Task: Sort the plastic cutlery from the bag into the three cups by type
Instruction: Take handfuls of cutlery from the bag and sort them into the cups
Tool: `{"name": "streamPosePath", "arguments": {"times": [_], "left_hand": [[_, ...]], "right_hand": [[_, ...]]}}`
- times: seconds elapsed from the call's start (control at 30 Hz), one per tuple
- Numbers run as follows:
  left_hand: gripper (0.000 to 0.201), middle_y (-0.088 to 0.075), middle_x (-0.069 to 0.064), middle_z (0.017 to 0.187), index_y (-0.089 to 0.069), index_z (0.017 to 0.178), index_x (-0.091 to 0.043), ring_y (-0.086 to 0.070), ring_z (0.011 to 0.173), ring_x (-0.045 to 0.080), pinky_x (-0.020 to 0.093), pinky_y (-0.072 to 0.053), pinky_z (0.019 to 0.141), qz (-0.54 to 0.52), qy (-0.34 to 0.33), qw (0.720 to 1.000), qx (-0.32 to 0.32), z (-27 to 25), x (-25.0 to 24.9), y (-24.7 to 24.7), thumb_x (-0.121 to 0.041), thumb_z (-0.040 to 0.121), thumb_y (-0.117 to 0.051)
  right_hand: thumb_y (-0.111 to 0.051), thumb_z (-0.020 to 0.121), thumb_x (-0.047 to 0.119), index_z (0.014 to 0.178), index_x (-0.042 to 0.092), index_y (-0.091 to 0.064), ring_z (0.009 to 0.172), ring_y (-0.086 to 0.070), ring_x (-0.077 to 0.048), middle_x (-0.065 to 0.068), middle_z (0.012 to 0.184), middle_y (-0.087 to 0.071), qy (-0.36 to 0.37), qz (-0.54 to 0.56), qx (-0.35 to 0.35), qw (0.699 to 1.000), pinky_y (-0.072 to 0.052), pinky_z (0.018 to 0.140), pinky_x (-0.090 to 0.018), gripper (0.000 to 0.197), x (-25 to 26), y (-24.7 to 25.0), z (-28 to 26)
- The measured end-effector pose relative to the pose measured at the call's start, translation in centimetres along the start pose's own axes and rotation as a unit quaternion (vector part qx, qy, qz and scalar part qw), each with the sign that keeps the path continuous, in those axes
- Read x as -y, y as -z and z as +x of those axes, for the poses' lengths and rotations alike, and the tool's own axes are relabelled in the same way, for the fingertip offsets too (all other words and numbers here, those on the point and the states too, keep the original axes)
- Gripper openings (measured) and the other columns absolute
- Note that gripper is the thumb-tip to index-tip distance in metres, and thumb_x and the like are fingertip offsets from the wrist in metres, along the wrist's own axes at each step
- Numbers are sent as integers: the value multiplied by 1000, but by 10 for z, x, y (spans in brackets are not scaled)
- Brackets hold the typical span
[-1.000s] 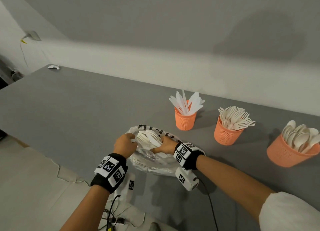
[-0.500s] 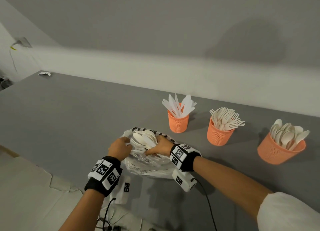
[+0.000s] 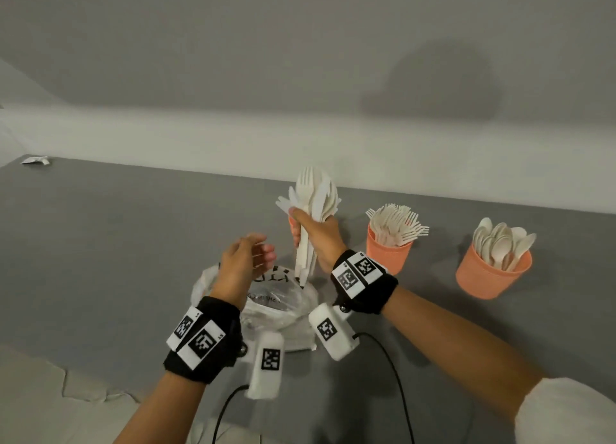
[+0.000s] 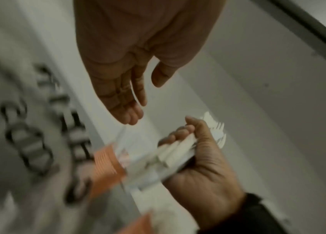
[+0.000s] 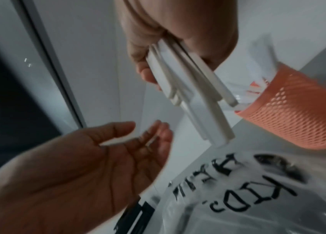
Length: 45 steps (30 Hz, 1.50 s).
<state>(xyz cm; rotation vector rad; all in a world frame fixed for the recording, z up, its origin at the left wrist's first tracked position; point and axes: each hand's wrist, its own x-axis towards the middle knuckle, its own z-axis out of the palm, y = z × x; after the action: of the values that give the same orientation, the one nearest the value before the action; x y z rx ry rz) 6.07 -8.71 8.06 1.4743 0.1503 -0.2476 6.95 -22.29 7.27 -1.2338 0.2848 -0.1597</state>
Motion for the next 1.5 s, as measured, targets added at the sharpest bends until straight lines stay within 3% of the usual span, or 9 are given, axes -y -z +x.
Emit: {"name": "streamPosePath", "arguments": {"times": [0.2,0.47,0.67,0.83,0.9,1.03,1.13,1.37,1.5], "left_hand": [[50,-61,21,87,-56,85,4,-58,85,29,38,-49,80,-177,286,929,156,-7,40,-66,-35,100,-28],[63,-69,17,85,-58,105,7,-63,84,26,32,-58,60,-191,323,887,269,-23,56,-149,-47,98,-24],[53,-54,-2,72,-59,97,-12,-50,58,8,24,-37,62,4,177,920,350,-28,69,-184,-62,84,-44],[62,-66,4,110,-55,120,-7,-62,103,18,33,-50,93,122,7,929,350,-33,70,-214,-36,70,-76],[46,-68,7,102,-60,113,-4,-65,96,21,31,-53,84,112,-16,940,321,-37,70,-223,-24,74,-75],[24,-62,14,70,-61,84,1,-56,44,14,19,-43,37,139,-26,934,327,-39,74,-230,-20,78,-72],[33,-68,24,82,-66,89,3,-49,35,16,16,-34,29,152,1,905,398,-38,74,-228,-30,83,-66],[36,-70,1,90,-62,92,-14,-66,71,11,21,-52,48,159,79,865,470,-36,62,-225,-46,76,-62],[54,-67,-3,77,-56,107,-9,-63,66,9,27,-51,68,143,19,906,397,-29,59,-221,-47,72,-72]], "right_hand": [[-66,83,9,63,13,-58,43,-52,-8,5,47,-56,59,43,-132,989,-44,50,-23,22,14,55,-16],[-67,79,-3,69,7,-61,47,-59,-9,-1,53,-60,90,0,-195,977,-51,52,-23,15,7,125,-45],[-64,84,6,78,17,-59,59,-60,2,11,66,-62,102,-109,-270,951,-47,57,-17,13,2,170,-57],[-48,76,35,83,23,-61,77,-63,-14,3,80,-65,78,-269,-232,932,-50,69,-29,19,-12,185,-69],[-53,80,24,98,12,-62,86,-63,-22,-5,90,-66,58,-310,-221,923,-52,75,-37,23,-14,187,-74],[-52,83,2,63,7,-54,50,-50,-20,-7,54,-52,25,-244,-164,955,-41,48,-27,21,-5,200,-84],[-57,88,9,73,5,-61,46,-52,-11,-7,61,-57,-57,-179,-24,982,-43,45,-19,15,10,210,-96],[-42,94,14,84,13,-52,36,-44,-6,6,39,-41,-173,26,30,984,-42,43,-18,14,10,211,-100],[-48,96,25,95,15,-53,32,-35,-3,8,43,-42,-125,47,-14,991,-32,35,-16,11,3,213,-96]]}}
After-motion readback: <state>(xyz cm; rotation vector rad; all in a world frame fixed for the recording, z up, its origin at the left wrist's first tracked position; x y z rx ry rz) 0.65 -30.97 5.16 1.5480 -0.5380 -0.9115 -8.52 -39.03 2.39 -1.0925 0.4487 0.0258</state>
